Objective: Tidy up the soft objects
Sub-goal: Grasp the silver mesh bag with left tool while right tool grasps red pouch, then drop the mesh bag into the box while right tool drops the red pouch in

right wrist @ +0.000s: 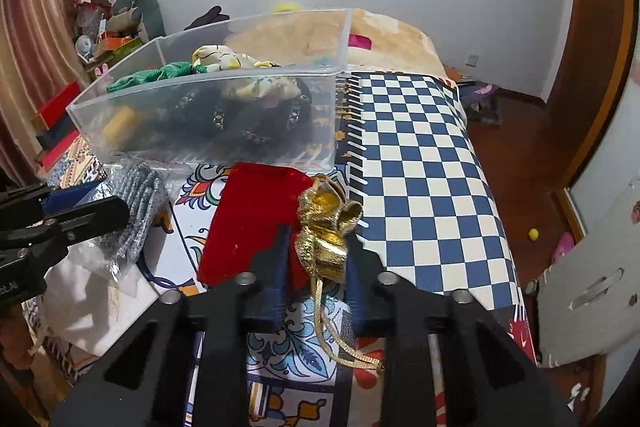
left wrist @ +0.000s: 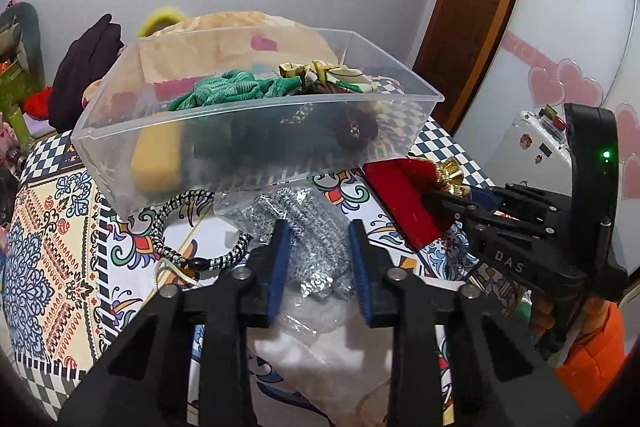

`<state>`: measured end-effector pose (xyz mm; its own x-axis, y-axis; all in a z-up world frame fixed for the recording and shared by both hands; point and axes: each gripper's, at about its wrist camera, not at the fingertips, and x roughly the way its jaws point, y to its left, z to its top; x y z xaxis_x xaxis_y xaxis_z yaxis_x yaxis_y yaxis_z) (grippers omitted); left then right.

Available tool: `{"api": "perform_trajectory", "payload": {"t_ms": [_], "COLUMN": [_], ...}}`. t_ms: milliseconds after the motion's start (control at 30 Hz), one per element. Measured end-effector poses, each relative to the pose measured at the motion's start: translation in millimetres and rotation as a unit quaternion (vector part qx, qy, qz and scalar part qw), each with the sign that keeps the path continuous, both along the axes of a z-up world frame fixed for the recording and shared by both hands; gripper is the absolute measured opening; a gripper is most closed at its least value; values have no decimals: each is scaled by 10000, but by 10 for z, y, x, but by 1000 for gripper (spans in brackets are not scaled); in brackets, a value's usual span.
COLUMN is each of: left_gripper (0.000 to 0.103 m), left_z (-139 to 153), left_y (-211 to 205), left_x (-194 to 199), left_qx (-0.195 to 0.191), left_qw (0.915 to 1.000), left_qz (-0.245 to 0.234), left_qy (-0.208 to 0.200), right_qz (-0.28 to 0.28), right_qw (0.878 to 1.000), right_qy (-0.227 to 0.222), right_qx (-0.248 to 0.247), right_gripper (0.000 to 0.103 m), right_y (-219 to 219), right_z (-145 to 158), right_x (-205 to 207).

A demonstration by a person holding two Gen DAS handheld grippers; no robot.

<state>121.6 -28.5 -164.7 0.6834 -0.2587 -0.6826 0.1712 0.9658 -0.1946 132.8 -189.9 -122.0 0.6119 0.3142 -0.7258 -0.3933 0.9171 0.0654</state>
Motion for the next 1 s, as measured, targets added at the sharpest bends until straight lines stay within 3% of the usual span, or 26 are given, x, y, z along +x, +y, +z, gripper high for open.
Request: {"api": "perform_trajectory", "payload": {"t_ms": [233,733,1000], "left_gripper": [13,12,12], "left_z": [123,795,1162], "left_y": [37,148,345], "left_x": [-114,-469,-372], "left_qx": [-95,-135,29], "left_qw": [9999,9946,9866], "left_qz": [-43,4,343], "left_qy": [-116,-1031,-1595], "right_qz": [98,118,122], "right_qw": [9998,9944,9871], "right_qy": [-138,-968,-1458], "right_qx": [110,417,652], "right_gripper": [14,14,14], "right_y": [-24,-107,-30], "right_z": [56,621,907], "right_x": [-100,-306,-204]}}
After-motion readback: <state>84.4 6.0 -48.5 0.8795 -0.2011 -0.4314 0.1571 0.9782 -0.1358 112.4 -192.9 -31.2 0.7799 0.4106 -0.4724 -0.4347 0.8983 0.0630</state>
